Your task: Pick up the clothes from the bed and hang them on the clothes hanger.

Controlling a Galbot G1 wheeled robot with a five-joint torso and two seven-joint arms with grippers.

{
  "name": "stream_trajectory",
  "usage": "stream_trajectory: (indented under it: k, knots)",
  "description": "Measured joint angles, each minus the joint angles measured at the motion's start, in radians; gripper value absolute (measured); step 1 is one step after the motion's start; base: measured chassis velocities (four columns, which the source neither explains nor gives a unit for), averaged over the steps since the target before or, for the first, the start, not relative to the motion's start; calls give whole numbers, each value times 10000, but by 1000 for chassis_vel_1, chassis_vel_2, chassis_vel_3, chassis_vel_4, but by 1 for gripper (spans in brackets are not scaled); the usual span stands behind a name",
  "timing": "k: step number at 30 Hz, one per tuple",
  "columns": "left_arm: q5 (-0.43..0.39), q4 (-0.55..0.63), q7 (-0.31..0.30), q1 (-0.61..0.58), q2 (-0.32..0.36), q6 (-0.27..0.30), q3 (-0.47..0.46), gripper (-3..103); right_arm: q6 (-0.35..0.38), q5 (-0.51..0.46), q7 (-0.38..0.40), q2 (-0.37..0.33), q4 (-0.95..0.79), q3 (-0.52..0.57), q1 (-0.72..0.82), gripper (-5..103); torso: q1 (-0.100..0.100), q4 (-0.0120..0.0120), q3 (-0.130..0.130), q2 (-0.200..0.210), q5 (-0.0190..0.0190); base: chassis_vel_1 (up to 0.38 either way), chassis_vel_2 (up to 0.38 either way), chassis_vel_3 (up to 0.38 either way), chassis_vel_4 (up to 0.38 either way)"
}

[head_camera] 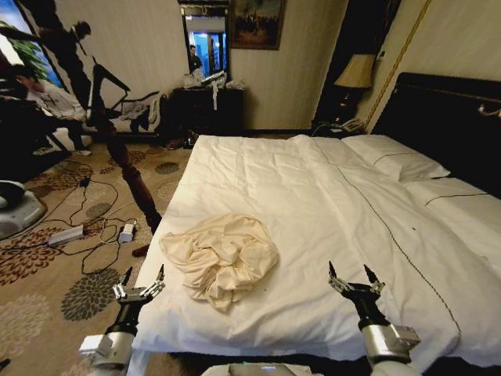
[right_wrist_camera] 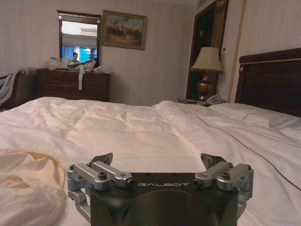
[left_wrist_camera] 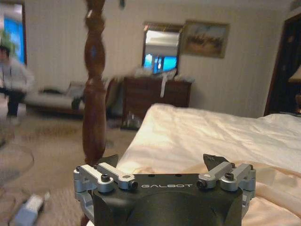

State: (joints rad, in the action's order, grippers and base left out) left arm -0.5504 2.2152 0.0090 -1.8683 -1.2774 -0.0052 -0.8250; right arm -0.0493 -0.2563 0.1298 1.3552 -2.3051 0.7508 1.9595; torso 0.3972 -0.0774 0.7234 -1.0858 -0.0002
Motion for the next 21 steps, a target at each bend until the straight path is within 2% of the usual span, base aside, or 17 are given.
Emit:
stream_trajectory:
  k: [1,2,4,5,6,9,10,11,15,16,19,20,21]
  knots:
    - [0,0,0,0,0,0,0,100,0,0,0,0,0,0,0,100,0,0,0,0,0,0,0,0,0]
    - [-571,-183,-112,319,391,370,-120,100,0,2,7,-11,0,12,24,100,0,-1,0,0,0,0,0,0,0]
    - [-2109,-975,-373,1485,1627,1283,-350,100,0,2,46,-33,6,55,83,100,1,-13,0,1,-4,0,0,0,0]
    - [-2620,-1336,-407,1929,2097,1546,-354,100,0,2,67,-32,11,81,103,100,3,-10,1,1,-5,0,0,0,0]
    - [-2620,-1336,-407,1929,2097,1546,-354,100,0,2,67,-32,11,81,103,100,3,-10,1,1,-5,0,0,0,0]
    - [-3634,-2455,-445,3151,3355,2018,-8,100,12,-2,128,24,13,144,131,100,3,-5,1,1,0,0,0,0,0]
    - [-3634,-2455,-445,3151,3355,2018,-8,100,12,-2,128,24,13,144,131,100,3,-5,1,1,0,0,0,0,0]
    - [-3814,-2765,-441,3465,3697,2149,177,100,20,-3,146,45,12,166,131,100,3,-6,2,1,-2,0,0,0,0]
    - [-4505,-4394,-347,5251,4793,2853,1684,100,106,-40,232,119,28,284,75,100,3,0,2,1,-1,0,0,0,0]
    - [-4505,-4394,-347,5251,4793,2853,1684,100,106,-40,232,119,28,284,75,100,3,0,2,1,-1,0,0,0,0]
    - [-4468,-5413,-163,6768,5105,3063,3035,100,176,-71,285,169,32,349,25,100,4,-7,2,1,-1,0,0,0,0]
    - [-4468,-5413,-163,6768,5105,3063,3035,100,176,-71,285,169,32,349,25,100,4,-7,2,1,-1,0,0,0,0]
    - [-4424,-5670,-111,7198,5166,3124,3427,100,196,-73,290,185,33,354,13,100,3,-6,2,2,-3,0,0,0,0]
